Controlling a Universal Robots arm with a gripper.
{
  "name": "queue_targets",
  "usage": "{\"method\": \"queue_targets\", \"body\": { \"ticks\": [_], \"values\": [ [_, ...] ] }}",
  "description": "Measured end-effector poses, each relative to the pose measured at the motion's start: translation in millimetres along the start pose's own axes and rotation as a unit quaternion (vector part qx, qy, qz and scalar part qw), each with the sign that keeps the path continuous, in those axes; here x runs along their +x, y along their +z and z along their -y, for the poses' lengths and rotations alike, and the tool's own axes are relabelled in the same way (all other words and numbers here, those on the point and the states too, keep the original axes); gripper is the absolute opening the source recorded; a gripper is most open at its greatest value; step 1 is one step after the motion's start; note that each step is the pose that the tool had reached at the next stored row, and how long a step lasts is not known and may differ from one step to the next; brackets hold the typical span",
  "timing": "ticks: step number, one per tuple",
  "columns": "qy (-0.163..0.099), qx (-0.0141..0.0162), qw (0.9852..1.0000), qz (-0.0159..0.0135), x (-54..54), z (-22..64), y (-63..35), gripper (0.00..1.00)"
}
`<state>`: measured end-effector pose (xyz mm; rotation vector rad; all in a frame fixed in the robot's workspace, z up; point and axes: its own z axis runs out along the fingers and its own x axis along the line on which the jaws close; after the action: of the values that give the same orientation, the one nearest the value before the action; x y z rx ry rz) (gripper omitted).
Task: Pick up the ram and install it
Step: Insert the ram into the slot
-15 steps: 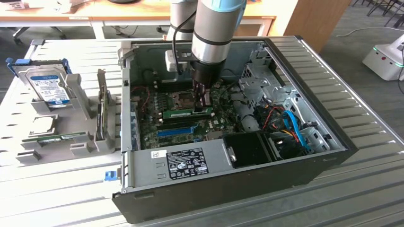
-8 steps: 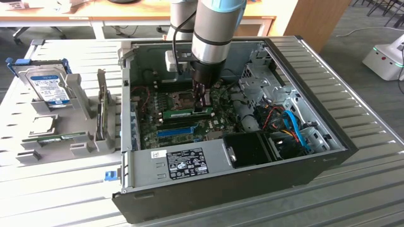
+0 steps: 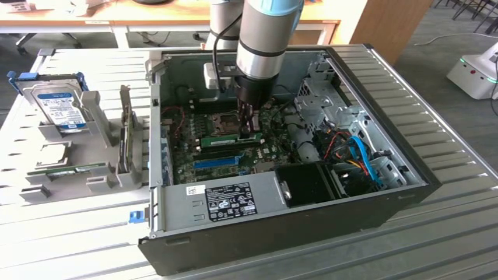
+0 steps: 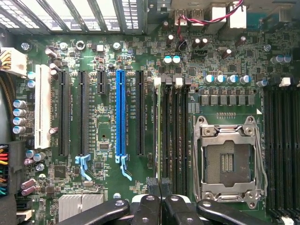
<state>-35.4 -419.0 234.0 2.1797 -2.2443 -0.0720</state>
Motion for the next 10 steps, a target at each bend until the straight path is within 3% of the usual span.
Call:
{"method": "queue_targets", "body": {
  "ticks": [10],
  "values": [
    [-0.001,0.0000,1.0000,0.0000,0.0,0.1,0.6,0.11]
  ]
}}
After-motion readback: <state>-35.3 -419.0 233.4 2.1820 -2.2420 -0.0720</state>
